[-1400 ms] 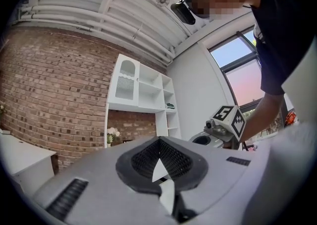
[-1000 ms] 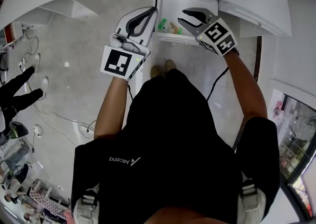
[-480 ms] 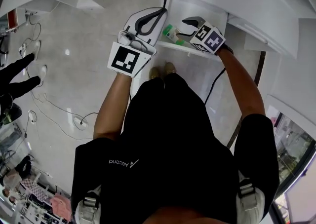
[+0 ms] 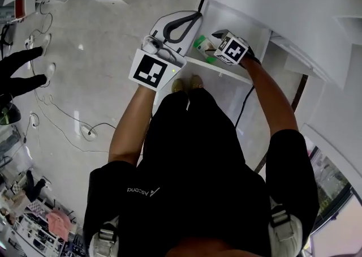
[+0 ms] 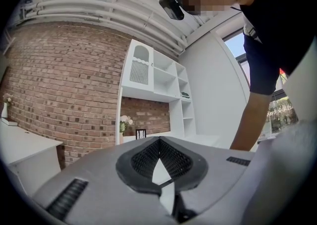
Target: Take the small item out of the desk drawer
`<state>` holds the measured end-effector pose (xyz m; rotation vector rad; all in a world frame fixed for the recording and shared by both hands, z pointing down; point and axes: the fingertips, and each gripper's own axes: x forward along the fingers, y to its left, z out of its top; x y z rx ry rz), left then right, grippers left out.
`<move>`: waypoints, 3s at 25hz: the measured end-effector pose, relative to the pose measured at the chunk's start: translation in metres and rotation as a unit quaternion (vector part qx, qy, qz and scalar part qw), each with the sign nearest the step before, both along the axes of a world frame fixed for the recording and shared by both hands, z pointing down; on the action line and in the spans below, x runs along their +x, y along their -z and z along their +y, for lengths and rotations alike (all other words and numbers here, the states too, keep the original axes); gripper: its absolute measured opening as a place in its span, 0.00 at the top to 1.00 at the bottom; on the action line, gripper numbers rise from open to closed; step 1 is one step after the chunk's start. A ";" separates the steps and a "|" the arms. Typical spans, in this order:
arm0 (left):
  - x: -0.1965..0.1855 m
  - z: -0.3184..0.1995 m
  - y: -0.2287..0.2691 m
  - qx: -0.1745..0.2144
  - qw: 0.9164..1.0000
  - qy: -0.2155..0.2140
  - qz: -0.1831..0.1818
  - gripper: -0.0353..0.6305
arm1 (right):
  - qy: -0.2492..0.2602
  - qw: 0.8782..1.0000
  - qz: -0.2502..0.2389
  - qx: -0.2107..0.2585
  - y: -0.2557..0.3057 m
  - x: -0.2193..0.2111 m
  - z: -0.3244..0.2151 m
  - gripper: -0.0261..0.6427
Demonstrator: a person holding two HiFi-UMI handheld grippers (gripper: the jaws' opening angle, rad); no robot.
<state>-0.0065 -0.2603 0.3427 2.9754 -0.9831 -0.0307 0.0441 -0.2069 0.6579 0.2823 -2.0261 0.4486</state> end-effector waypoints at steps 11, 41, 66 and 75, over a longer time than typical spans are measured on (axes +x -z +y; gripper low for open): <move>-0.006 -0.001 -0.030 -0.018 1.000 0.021 -0.011 0.95 | 0.024 0.997 0.054 -0.046 -0.075 0.002 0.022 0.45; -0.014 0.009 -0.052 -0.041 0.998 0.039 -0.022 0.95 | -0.027 0.994 0.098 -0.029 -0.110 0.013 0.012 0.46; -0.015 0.007 -0.043 -0.049 0.999 0.009 -0.022 0.95 | -0.150 0.981 -0.090 0.084 0.028 0.018 -0.030 0.48; -0.004 0.012 -0.031 -0.036 0.999 0.001 -0.022 0.95 | -0.187 0.950 -0.183 0.169 0.123 0.022 -0.039 0.48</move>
